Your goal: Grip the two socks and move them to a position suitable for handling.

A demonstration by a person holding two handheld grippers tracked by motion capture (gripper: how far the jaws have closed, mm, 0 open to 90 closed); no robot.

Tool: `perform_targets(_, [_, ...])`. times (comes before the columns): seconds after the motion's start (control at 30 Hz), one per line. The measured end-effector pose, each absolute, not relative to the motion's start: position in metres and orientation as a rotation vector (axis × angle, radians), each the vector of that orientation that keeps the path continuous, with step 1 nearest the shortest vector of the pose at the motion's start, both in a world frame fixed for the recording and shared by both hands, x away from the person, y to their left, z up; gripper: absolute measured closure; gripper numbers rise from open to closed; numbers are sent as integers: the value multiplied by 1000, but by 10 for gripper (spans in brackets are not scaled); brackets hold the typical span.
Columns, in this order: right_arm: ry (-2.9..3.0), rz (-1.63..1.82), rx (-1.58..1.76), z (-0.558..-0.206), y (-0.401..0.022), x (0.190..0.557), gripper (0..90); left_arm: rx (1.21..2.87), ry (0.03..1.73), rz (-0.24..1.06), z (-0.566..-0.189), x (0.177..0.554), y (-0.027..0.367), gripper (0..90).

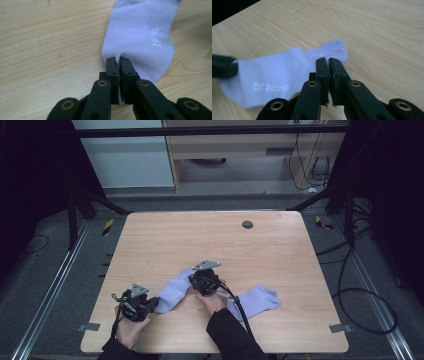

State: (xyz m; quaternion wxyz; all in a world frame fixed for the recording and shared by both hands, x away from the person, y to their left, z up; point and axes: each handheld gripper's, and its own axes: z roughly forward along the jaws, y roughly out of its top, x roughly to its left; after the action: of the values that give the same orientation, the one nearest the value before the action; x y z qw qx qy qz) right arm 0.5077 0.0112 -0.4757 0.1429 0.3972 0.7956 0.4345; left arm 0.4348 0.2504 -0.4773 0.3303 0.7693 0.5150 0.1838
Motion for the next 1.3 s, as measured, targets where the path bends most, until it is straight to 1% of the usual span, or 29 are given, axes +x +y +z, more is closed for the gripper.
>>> perform_targets(0.17, [2298, 1278, 1153, -474, 7, 489, 858, 2001, 1368, 532, -476, 440, 258, 858])
perform_targets(0.33, [2324, 1271, 1145, -482, 8, 471, 856, 2015, 1371, 564, -475, 444, 262, 856])
perform_targets(0.6, [2360, 1269, 1164, -495, 11, 453, 848, 2042, 1346, 591, -476, 446, 263, 839])
perform_targets(0.8, [2372, 1231, 1186, -498, 8, 449, 778, 2006, 1371, 629, -477, 446, 269, 663])
perform_targets(0.9, [2354, 1254, 1188, -494, 4, 449, 748, 1967, 1387, 636, -475, 445, 274, 618])
perform_targets(1.1, [2279, 1315, 1156, -469, -12, 454, 665, 1905, 1379, 639, -466, 441, 275, 587])
perform_targets(1.3, [2215, 1324, 1150, -447, -43, 464, 590, 1876, 1329, 616, -456, 437, 267, 581])
